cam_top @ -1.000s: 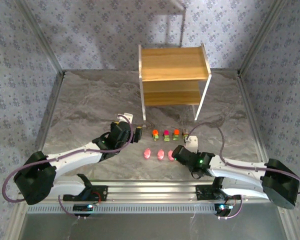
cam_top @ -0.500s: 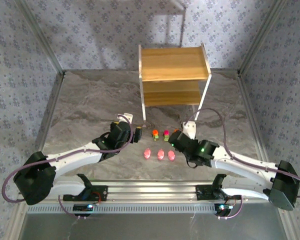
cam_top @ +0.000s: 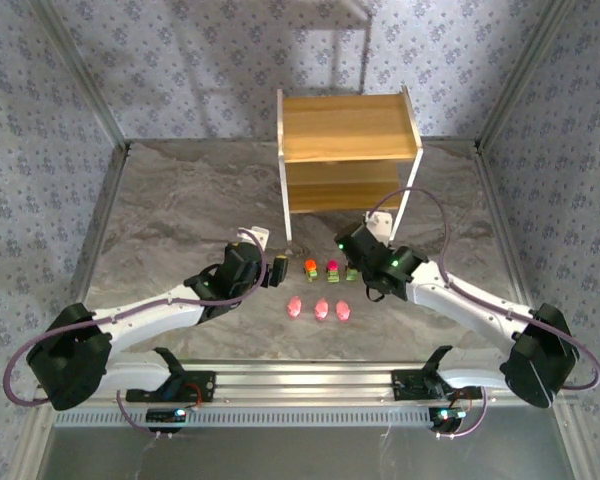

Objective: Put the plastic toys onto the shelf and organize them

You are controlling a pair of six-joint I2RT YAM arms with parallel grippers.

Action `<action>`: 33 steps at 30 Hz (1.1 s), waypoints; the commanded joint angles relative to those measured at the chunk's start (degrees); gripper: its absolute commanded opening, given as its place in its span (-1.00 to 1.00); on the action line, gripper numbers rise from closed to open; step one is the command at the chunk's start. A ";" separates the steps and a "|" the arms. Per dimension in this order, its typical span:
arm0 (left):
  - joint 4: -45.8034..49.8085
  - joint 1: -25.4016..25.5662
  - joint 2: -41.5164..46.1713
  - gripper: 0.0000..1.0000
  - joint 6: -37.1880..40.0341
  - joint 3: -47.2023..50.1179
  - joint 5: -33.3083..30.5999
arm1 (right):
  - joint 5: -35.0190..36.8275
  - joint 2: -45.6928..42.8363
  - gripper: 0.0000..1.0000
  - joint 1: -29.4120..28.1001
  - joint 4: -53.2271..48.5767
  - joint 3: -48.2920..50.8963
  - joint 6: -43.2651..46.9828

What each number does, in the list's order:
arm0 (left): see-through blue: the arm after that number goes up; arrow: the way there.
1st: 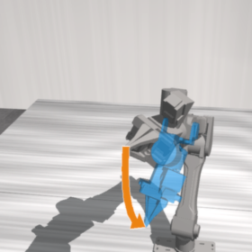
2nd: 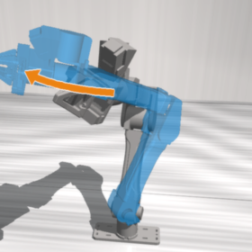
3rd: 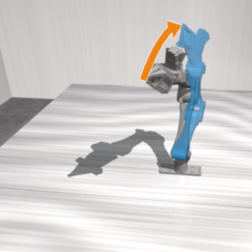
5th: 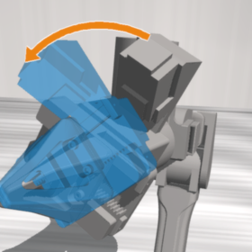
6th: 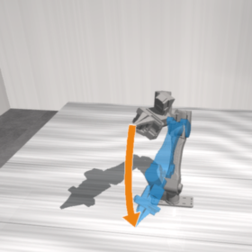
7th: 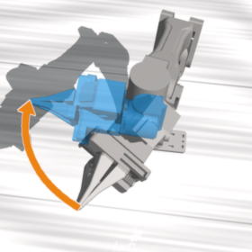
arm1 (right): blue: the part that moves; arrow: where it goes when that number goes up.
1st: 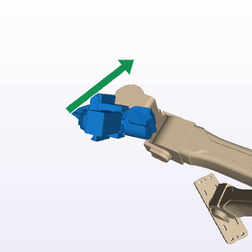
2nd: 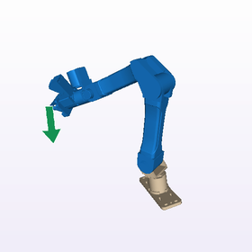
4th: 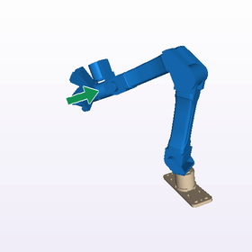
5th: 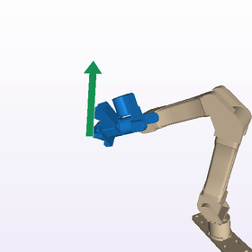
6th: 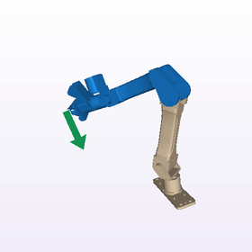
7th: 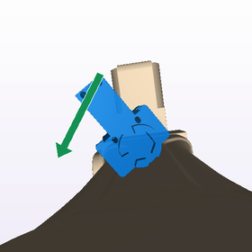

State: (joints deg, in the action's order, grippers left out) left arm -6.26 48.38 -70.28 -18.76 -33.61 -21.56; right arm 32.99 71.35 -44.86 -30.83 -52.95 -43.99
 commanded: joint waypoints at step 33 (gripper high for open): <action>-3.27 -0.04 -2.21 0.80 6.64 -2.31 21.42 | -1.23 6.56 -0.47 12.49 5.31 -12.05 3.18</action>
State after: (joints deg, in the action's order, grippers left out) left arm -9.61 48.38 -72.12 -13.04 -33.80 -2.52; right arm 31.68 77.28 -32.97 -26.30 -62.96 -41.06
